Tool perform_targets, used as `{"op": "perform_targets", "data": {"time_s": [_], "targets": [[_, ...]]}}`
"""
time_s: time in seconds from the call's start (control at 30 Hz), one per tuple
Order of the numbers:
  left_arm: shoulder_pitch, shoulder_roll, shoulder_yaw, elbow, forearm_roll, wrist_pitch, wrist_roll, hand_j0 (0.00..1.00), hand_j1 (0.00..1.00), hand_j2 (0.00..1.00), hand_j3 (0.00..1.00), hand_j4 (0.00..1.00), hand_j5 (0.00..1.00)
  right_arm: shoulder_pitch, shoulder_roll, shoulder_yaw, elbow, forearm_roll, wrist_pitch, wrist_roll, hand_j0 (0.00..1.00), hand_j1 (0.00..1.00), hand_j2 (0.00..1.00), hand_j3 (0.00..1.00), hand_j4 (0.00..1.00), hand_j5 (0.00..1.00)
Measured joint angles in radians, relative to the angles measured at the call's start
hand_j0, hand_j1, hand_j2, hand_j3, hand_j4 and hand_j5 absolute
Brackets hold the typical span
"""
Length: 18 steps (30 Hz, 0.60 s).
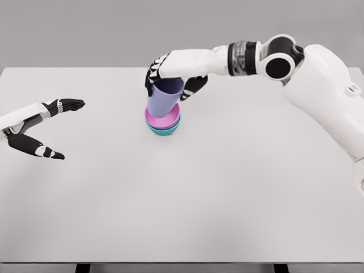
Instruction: Stacking bowl and cup with both arms
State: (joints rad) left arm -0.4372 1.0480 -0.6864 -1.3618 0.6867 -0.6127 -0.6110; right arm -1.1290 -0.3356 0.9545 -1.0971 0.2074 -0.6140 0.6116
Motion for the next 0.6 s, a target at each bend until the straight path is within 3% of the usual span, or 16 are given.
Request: {"op": "perform_targets", "data": {"time_s": [0.6], "targets": [[-0.001, -0.003, 0.000, -0.002, 0.000, 0.000, 0.000, 1.00, 1.00, 1.00, 1.00, 1.00, 1.00, 0.002, 0.055, 0.026, 0.105, 0.055, 0.000, 0.000, 0.61, 0.61, 0.61, 0.61, 0.61, 0.61]]}}
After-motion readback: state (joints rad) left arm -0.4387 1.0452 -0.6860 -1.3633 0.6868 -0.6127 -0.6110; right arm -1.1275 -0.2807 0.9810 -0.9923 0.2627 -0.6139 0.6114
